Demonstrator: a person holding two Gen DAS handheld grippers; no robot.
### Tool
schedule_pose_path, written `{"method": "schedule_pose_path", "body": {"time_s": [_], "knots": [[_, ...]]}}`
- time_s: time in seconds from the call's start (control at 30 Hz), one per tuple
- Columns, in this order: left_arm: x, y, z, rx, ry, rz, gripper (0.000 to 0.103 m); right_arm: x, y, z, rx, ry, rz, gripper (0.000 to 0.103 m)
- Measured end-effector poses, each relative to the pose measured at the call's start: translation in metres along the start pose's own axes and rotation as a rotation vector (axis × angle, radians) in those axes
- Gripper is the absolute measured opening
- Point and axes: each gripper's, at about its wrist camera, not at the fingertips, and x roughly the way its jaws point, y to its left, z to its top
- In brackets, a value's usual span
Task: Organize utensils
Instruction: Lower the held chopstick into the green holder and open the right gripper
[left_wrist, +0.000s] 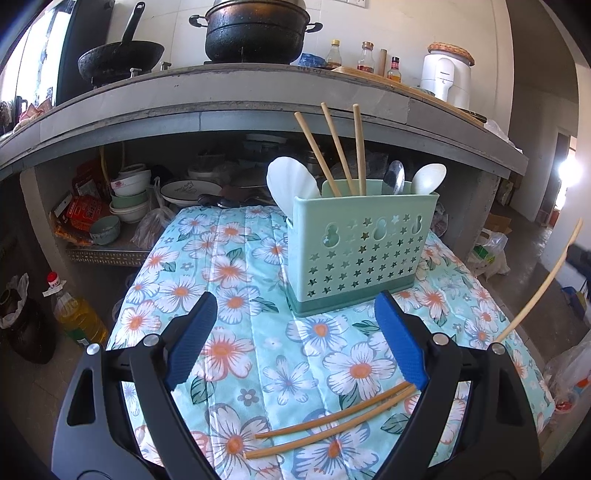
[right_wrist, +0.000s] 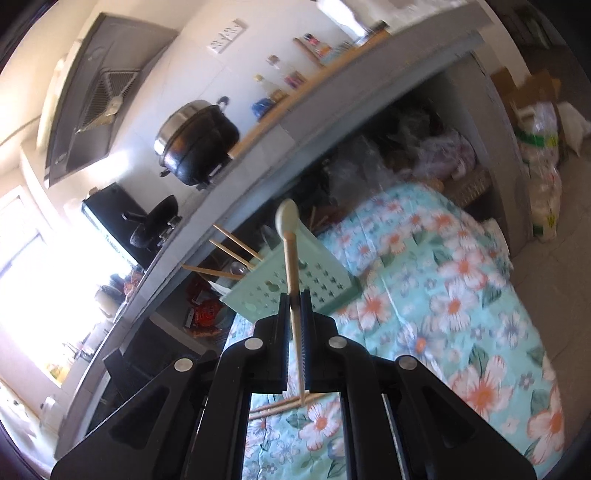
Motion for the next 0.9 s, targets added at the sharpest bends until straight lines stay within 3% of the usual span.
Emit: {"method": "schedule_pose_path", "body": {"time_s": [0.3, 0.47, 0.63, 0.9], "knots": [[0.0, 0.008, -0.004, -0.033, -0.002, -0.01, 0.083, 0.005, 0.09, 0.083, -0.32, -0.172, 0.062, 0.006], [0.0, 0.017, -0.006, -0.053, -0.009, -0.011, 0.083, 0.041, 0.135, 0.114, -0.464, -0.207, 0.055, 0.006], [0.002, 0.025, -0.007, -0.068, -0.007, -0.01, 0.083, 0.092, 0.159, 0.113, -0.577, -0.169, 0.042, 0.006], [-0.001, 0.035, -0.008, -0.094, -0.013, -0.001, 0.083, 0.16, 0.173, 0.077, -0.823, -0.1, -0.02, 0.006]]}}
